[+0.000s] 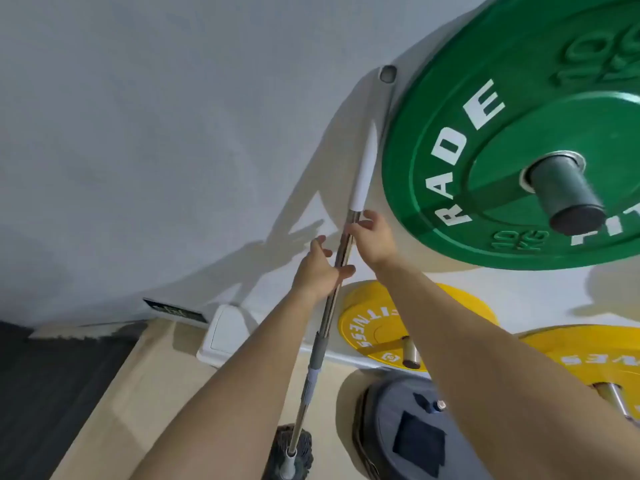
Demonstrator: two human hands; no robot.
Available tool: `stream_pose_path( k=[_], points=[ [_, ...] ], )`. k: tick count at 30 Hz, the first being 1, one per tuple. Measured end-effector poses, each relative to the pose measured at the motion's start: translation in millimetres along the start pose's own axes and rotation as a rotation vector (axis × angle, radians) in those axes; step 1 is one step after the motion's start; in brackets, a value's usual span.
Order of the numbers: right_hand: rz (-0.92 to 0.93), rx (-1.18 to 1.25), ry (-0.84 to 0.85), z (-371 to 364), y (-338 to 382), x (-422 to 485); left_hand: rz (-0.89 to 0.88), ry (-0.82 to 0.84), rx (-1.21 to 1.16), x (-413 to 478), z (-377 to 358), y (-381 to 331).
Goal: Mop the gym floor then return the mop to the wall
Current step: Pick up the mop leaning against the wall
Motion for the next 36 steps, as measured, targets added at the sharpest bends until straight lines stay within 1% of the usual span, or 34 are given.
stream_pose_path(
  k=[2, 4, 5, 7, 9, 12, 14, 18, 22, 24, 27, 31, 36],
  points=[
    [0.041, 0.125, 0.023, -4.6, 3.5, 10.6, 0.017, 0.019, -0.084, 15.4, -3.1, 3.4],
    [0.038, 0.231, 0.065, -12.4, 3.5, 15.5, 0.056, 0.054, 0.002, 23.6, -8.8, 10.1],
    [0.035, 0.261, 0.095, -16.7, 3.2, 16.9, 0.061, 0.086, 0.052, 26.2, -12.1, 14.2],
    [0.049, 0.295, 0.136, -24.5, 5.4, 14.0, 0.098, 0.158, -0.007, 17.4, -17.9, 18.1],
    [0.048, 0.323, 0.139, -31.6, 6.9, 5.6, 0.145, 0.223, -0.05, 4.0, -23.1, 22.5],
    [0.047, 0.305, 0.129, -35.9, 9.2, -11.7, 0.175, 0.187, -0.055, -14.5, -26.0, 21.7],
    [0.065, 0.295, 0.133, -33.9, 16.5, -23.1, 0.156, 0.168, -0.108, -28.7, -28.0, 10.2],
    [0.124, 0.298, 0.151, -23.2, 50.0, -46.7, 0.104, 0.061, -0.245, -54.3, -26.1, -21.3],
    [0.189, 0.254, 0.201, -12.3, 83.0, -72.9, 0.073, -0.009, -0.241, -81.2, -21.3, -51.3],
    [0.217, 0.234, 0.257, -9.7, 96.8, -87.8, 0.073, -0.047, -0.226, -96.5, -19.5, -63.7],
    [0.271, 0.193, 0.337, -11.2, 115.6, -112.2, 0.088, -0.148, -0.256, -120.1, -17.4, -72.1],
    [0.339, 0.162, 0.51, -27.4, 132.0, -154.9, 0.074, -0.319, -0.307, -167.9, -15.8, -70.9],
    [0.393, 0.079, 0.784, -69.7, 138.1, -235.2, 0.106, -0.598, -0.402, -258.3, -19.8, -50.2]
  ],
)
Point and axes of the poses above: each hand's wrist, its own x-axis towards the middle knuckle, its own z-axis out of the back of the hand, y = z × x, the point moved 3 cm from there along x, towards the middle knuckle, and after that the axes turned 14 degrees about y, right-handed, at the moved point
